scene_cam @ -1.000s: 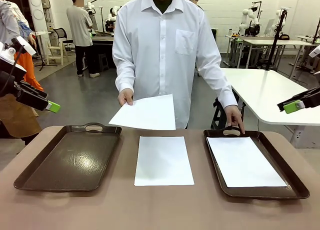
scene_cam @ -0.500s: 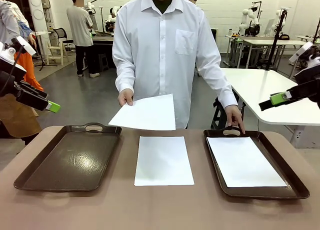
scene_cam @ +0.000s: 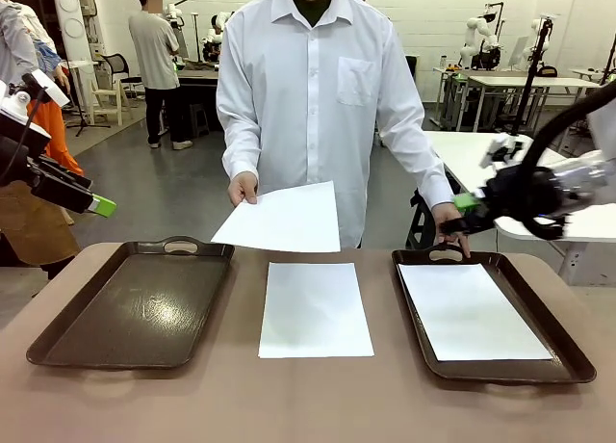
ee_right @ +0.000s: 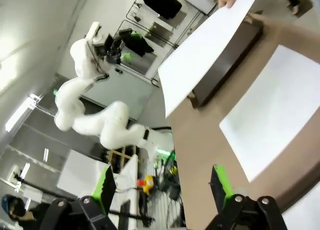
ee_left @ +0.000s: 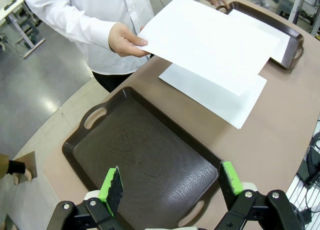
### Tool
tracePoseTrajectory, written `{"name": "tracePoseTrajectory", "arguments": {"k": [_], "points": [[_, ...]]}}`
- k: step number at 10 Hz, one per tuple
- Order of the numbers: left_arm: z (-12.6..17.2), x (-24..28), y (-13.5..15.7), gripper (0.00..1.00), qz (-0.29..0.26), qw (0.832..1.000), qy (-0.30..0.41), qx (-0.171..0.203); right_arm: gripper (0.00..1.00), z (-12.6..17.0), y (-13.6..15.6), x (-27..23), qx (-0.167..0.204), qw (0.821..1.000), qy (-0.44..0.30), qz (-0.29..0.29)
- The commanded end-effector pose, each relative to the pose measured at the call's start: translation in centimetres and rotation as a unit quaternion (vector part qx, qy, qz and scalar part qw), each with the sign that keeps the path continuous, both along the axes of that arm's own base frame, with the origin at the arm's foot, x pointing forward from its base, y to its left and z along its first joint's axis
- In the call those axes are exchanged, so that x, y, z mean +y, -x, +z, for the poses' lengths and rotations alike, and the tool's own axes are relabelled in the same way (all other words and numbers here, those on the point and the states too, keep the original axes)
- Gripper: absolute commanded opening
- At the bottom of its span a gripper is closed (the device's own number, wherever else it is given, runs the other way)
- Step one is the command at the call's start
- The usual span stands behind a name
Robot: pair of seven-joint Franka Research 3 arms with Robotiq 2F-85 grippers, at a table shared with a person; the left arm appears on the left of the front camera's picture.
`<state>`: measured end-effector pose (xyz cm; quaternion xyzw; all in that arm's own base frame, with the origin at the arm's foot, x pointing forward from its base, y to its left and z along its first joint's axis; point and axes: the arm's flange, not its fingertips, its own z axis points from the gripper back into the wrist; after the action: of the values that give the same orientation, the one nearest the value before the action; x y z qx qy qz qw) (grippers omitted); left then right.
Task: Sort the A4 documents.
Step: Receive the A4 Paper.
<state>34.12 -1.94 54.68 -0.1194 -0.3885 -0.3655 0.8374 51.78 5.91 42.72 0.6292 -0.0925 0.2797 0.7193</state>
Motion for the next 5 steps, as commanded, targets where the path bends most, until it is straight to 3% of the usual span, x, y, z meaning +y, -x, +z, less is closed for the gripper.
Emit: {"name": "tracePoseTrajectory", "arguments": {"k": [1, 5], "points": [[-0.1, 0.2, -0.1, 1.0, -0.006, 1.0, 0.0, -0.001, 1.0, 0.6, -1.9, 3.1, 0.019, 0.999, -0.009, -0.033], [-0.1, 0.2, -0.1, 1.0, -0.006, 1.0, 0.0, -0.001, 1.0, -2.3, -4.0, 8.0, 0.078, 0.988, 0.014, -0.136]]}}
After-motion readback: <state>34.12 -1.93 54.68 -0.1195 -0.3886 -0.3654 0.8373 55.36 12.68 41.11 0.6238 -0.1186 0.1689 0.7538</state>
